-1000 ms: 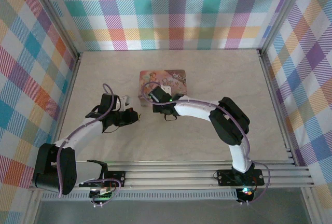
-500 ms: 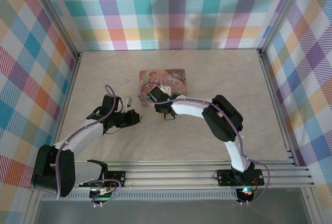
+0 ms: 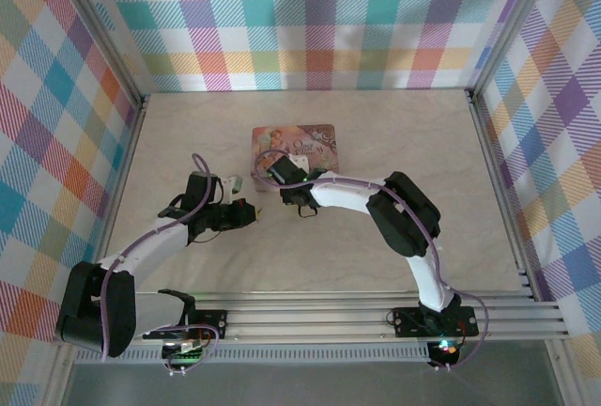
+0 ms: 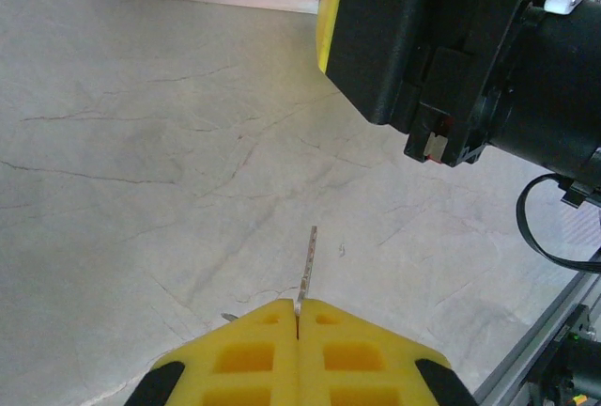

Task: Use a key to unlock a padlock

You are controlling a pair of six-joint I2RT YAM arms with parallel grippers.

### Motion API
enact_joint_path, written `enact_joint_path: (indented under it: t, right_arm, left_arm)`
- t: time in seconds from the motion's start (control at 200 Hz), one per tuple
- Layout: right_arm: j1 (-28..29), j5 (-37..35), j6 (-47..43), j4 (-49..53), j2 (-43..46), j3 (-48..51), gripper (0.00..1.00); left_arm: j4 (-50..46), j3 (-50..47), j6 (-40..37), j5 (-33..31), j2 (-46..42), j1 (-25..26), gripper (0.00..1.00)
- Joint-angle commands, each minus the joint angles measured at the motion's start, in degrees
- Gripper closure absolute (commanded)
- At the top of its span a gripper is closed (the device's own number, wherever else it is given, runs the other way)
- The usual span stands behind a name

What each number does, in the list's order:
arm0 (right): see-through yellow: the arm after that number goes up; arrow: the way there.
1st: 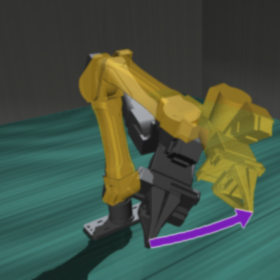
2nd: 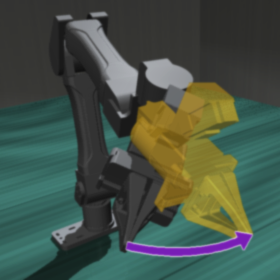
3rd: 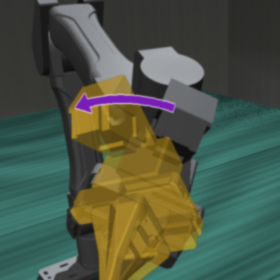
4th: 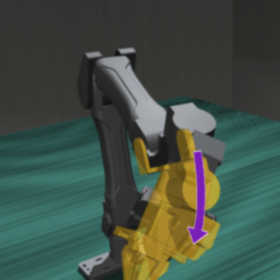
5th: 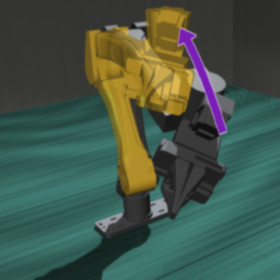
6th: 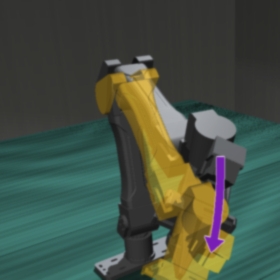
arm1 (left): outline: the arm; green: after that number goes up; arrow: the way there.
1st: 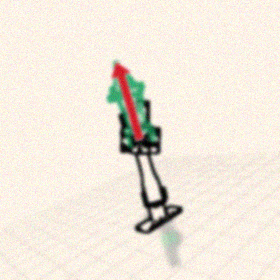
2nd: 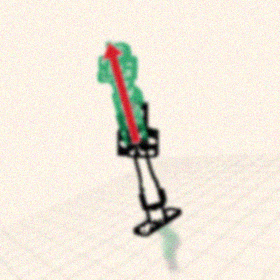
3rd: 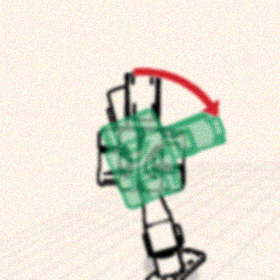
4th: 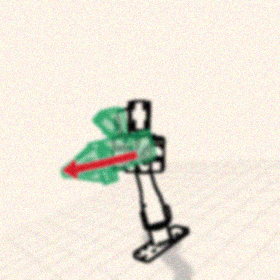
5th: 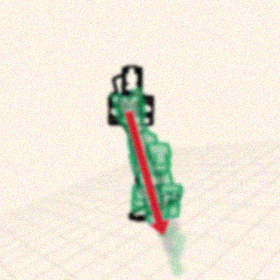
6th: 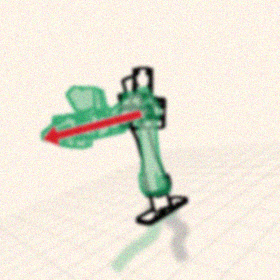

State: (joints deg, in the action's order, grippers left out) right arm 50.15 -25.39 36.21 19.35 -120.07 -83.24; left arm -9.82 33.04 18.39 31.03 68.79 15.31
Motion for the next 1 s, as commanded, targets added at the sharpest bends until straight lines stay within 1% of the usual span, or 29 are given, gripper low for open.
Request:
enact_joint_path:
  t: [0.0, 0.215, 0.495, 0.835, 1.0]
  right_arm:
    - [-0.5, 0.8, -2.8, 1.6, 3.1, 0.1, 0.83]
    - [-0.5, 4.8, -4.8, 3.2, 4.7, 0.1, 0.92]
    - [-0.9, 9.3, -6.6, 5.5, 7.4, -0.1, 1.0]
    - [-1.8, 13.6, -7.2, 7.6, 8.7, -1.2, 1.0]
    - [-1.9, 13.6, -7.2, 8.2, 8.1, -1.6, 0.99]
  left_arm:
    - [1.9, -1.0, -0.7, 1.2, -1.3, 0.7, 1.0]
    - [3.7, -1.8, -0.8, 1.7, -1.3, 1.5, 1.0]
    - [5.3, -1.8, -0.7, 2.0, -0.8, 1.8, 1.0]
    - [7.1, -2.2, -0.7, 3.4, -1.3, 2.2, 1.0]
    - [7.2, -2.2, -0.8, 3.1, -1.5, 2.3, 1.0]
